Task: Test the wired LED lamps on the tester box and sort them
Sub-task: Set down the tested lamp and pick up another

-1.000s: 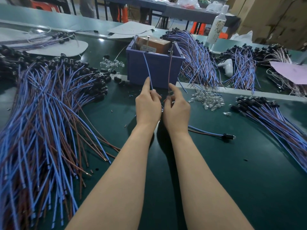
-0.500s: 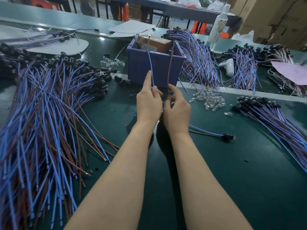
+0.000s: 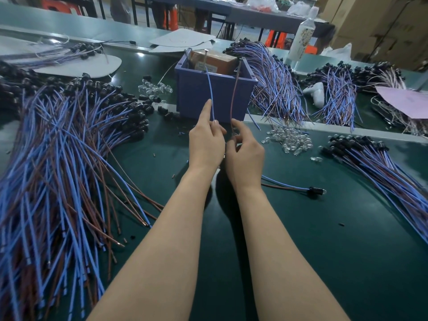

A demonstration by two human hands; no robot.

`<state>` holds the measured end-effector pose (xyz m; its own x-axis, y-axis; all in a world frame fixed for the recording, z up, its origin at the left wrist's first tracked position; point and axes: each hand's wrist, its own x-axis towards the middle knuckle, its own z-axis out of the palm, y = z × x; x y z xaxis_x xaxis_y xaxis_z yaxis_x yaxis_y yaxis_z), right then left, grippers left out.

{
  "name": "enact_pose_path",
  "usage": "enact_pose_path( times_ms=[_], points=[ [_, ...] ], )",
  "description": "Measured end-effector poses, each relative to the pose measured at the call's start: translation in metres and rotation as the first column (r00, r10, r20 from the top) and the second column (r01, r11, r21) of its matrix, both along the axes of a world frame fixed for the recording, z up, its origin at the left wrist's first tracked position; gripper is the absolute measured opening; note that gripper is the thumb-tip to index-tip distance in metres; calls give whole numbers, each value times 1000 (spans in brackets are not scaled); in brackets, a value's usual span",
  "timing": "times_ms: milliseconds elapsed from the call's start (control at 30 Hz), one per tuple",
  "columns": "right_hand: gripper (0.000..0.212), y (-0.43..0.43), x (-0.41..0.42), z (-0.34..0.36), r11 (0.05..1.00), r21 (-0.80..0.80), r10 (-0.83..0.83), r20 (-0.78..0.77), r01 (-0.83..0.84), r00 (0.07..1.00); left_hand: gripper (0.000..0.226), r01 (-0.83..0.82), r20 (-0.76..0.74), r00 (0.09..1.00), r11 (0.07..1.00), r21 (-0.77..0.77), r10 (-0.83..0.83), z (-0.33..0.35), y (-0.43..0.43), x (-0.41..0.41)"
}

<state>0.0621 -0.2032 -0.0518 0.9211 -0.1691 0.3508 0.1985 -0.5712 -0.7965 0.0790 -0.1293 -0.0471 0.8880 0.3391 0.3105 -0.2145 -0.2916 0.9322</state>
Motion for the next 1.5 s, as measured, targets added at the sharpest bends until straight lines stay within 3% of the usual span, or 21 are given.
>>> enact_pose_path(
  times_ms=[500, 1500],
  points=[
    [40, 1, 1, 1, 1000, 19, 0, -16, 0, 1000, 50, -34, 37, 999, 999, 35, 33, 1, -3, -4],
    [40, 1, 2, -1, 1000, -10, 14, 13, -14, 1000, 49, -22, 18, 1000, 999, -43, 23, -2, 2, 0]
  ],
)
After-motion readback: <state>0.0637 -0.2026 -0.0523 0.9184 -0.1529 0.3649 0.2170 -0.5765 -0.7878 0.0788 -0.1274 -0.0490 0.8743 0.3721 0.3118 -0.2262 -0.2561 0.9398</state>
